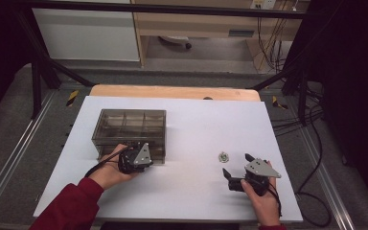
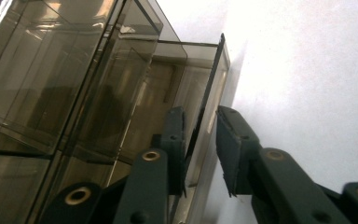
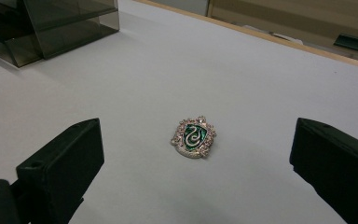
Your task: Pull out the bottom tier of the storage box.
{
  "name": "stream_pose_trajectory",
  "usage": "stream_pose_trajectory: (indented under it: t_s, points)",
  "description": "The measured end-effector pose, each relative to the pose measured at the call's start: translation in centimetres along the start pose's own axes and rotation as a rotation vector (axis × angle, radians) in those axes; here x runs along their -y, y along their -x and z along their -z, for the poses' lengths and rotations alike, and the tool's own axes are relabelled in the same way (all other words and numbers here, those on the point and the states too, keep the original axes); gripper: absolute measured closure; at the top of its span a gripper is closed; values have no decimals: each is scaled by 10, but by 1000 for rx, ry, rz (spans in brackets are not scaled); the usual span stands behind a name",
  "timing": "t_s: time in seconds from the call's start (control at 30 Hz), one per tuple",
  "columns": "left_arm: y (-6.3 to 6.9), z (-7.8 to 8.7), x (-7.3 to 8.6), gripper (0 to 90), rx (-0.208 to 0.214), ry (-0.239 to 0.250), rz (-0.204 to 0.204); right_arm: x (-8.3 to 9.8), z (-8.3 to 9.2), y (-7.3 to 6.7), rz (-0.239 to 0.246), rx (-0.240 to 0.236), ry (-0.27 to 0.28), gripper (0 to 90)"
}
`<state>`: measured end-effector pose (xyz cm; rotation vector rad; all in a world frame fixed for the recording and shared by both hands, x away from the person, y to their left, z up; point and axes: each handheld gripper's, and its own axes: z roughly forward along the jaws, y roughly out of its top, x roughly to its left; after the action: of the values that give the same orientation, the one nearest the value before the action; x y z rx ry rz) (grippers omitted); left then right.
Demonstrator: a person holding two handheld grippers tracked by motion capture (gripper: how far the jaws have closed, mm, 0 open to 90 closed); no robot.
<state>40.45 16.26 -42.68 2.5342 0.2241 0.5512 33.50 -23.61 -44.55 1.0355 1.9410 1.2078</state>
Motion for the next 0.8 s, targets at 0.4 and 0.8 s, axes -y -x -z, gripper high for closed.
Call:
stream_pose_trajectory:
  t_s: [0.4,0.8]
  points:
    - [-4,-6,-2,772,37,-25,-43,1,0,1,-3,-3,-1,32]
    - [4,1,-3,816,108,-33,-79,0,1,1,-10,-4,3,31]
